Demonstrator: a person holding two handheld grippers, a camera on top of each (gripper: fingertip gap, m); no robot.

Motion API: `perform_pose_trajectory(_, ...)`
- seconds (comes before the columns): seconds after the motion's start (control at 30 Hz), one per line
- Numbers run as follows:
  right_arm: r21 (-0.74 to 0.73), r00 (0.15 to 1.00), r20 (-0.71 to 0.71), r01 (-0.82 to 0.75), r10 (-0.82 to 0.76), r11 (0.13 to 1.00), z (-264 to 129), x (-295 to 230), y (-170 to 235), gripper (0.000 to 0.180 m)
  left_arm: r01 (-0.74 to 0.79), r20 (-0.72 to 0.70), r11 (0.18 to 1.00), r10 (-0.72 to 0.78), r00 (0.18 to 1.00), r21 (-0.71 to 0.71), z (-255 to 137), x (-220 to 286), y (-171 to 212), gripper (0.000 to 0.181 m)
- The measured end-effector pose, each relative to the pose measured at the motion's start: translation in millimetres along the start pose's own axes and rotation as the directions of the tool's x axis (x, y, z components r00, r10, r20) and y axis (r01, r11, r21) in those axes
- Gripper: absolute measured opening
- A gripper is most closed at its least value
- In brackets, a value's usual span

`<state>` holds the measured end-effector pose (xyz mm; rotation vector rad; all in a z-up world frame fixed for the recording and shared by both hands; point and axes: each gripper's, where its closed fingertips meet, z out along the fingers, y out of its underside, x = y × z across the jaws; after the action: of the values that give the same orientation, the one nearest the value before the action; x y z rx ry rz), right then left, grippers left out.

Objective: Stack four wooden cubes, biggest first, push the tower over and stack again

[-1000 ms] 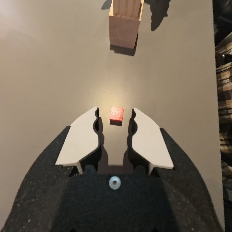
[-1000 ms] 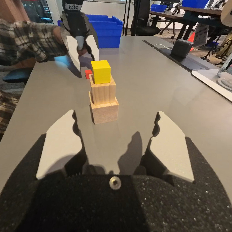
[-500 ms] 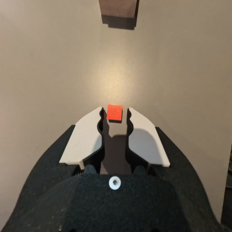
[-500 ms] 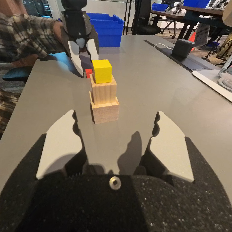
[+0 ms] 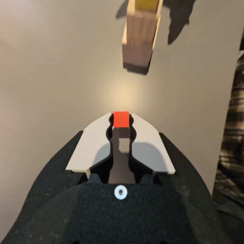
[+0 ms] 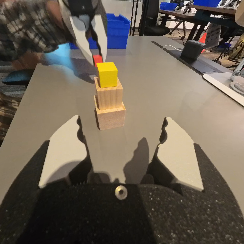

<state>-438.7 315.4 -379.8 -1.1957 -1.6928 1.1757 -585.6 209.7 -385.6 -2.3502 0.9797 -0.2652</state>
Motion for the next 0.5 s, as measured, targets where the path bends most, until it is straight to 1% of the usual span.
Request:
perform_pose_trajectory(0.13, 0.004, 1.0, -0.002, 0.0, 0.0, 1.0, 0, 0, 0, 0.113, -0.055, 0.017, 0.998, 0.055, 0.998, -0.004, -15, 9, -69, 0.022)
perform_pose_trajectory(0.27, 0.006, 1.0, 0.0, 0.002, -0.002, 1.0, -1, 0, -1, 0.113, -0.136, -0.008, 0.988, 0.135, 0.991, -0.072, -9, 22, -121, 0.022)
perform_pose_trajectory(0.37, 0.004, 1.0, 0.003, 0.006, -0.006, 1.0, 0, -1, 0, 0.113, -0.172, -0.037, 0.978, 0.169, 0.985, -0.115, 5, 26, -140, 0.022)
perform_pose_trajectory(0.5, 0.004, 1.0, 0.006, 0.007, -0.007, 1.0, 0, -2, -1, 0.113, -0.169, -0.079, 0.976, 0.16, 0.984, -0.136, 20, 26, -146, 0.022)
